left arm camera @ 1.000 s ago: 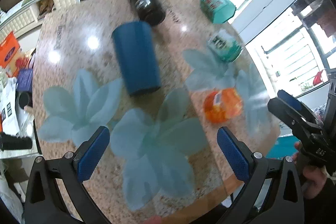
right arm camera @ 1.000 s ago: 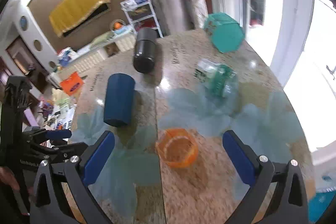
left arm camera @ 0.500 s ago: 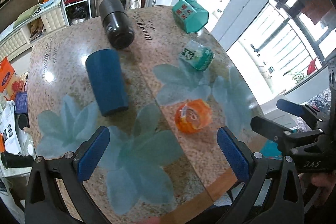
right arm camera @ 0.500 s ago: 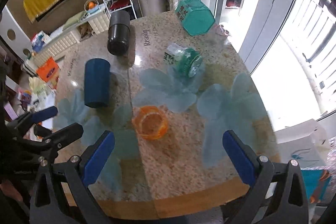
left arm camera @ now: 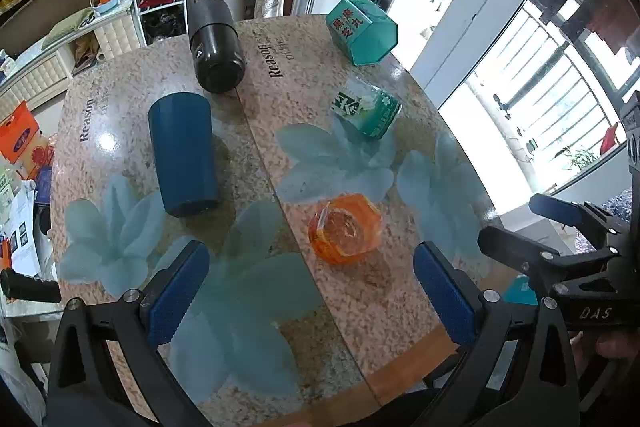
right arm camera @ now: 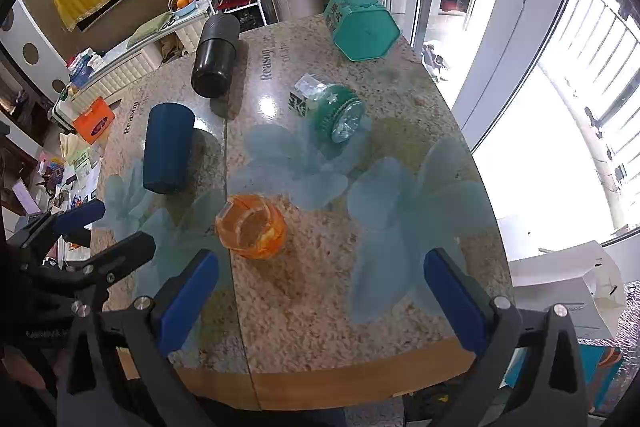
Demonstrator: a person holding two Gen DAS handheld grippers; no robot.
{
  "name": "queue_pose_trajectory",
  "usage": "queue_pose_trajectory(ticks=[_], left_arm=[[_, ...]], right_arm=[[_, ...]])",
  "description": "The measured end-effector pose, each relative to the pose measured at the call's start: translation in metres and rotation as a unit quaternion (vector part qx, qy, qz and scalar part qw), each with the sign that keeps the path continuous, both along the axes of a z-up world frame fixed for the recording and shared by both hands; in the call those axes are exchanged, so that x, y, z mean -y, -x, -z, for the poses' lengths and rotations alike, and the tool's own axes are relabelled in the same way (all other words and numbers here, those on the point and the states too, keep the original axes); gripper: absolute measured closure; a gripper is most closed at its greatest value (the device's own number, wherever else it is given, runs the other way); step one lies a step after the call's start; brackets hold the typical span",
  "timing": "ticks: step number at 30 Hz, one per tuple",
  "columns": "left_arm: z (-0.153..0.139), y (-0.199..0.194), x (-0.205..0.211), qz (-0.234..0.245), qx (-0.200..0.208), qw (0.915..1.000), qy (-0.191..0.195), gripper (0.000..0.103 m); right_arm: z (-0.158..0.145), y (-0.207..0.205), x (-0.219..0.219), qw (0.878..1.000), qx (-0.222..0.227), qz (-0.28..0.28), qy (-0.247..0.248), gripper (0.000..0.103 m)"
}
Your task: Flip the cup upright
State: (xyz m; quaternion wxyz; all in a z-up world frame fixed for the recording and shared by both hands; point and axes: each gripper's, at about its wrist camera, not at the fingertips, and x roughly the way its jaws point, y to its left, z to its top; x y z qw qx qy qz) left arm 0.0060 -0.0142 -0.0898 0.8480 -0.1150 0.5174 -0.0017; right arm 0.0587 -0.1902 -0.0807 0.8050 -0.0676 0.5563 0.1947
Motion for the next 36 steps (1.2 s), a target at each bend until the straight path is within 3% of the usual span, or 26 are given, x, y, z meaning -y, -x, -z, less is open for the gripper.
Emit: queue_pose_trajectory(ticks=[19, 36], left_arm=[[-0.013, 0.002, 0.015, -0.01, 0.006, 0.9994, -0.031, 0.0], [-0.012, 0.004, 0.026, -0.007, 0.005, 0.9995, -0.032, 0.0]], right_arm=[[-0.002, -0.003, 0.012, 1.0, -0.002, -0.007, -0.02, 0.0], [-0.002, -0.002, 0.023, 1.0, -0.002, -0.006, -0.019, 0.0]])
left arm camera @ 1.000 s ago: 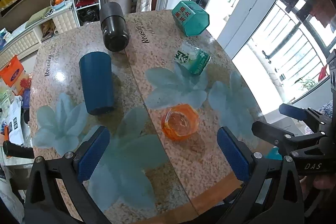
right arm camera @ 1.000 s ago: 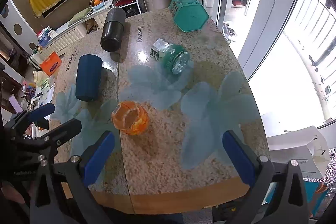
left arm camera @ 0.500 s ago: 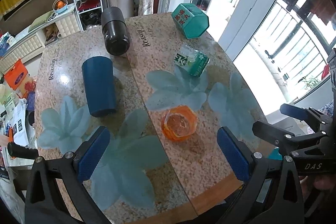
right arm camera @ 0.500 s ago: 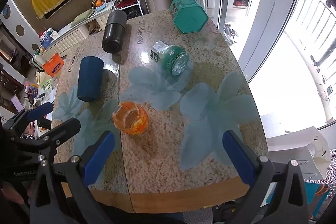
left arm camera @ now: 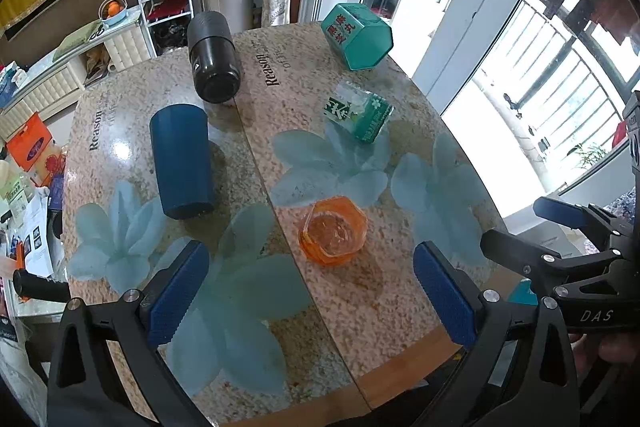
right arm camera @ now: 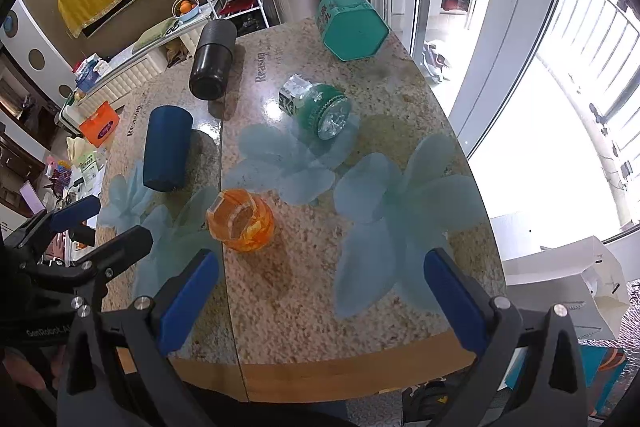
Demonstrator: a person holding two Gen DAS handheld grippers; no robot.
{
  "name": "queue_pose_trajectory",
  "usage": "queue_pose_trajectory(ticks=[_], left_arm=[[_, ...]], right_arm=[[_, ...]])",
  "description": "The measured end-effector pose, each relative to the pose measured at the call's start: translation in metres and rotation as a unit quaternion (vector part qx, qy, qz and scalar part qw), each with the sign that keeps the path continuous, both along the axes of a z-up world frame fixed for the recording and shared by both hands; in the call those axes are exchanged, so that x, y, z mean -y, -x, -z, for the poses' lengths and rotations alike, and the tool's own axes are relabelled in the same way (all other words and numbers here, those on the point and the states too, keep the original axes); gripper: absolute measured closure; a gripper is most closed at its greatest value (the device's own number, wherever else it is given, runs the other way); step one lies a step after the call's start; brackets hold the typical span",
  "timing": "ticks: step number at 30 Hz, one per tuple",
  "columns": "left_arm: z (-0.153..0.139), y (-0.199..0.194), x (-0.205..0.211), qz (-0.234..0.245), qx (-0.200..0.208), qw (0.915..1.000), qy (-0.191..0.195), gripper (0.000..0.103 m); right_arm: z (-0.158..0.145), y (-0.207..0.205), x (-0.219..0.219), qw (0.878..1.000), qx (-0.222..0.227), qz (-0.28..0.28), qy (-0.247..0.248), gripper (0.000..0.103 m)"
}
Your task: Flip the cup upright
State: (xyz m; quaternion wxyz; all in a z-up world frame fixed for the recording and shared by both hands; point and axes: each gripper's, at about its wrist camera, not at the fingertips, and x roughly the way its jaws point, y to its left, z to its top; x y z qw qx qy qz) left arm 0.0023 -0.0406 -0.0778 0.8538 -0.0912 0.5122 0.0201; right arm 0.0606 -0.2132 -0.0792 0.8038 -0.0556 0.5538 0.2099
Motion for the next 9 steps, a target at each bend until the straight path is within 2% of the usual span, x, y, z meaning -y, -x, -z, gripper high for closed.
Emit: queue_pose_trajectory(ticks=[9], left_arm=[[-0.0024, 0.0037, 0.0067, 0.006, 0.008, 0.9999, 0.003, 0.0]], right_arm=[[0.0005, -0.0002, 0.0043, 1.0, 0.0, 0.0, 0.005, 0.0]])
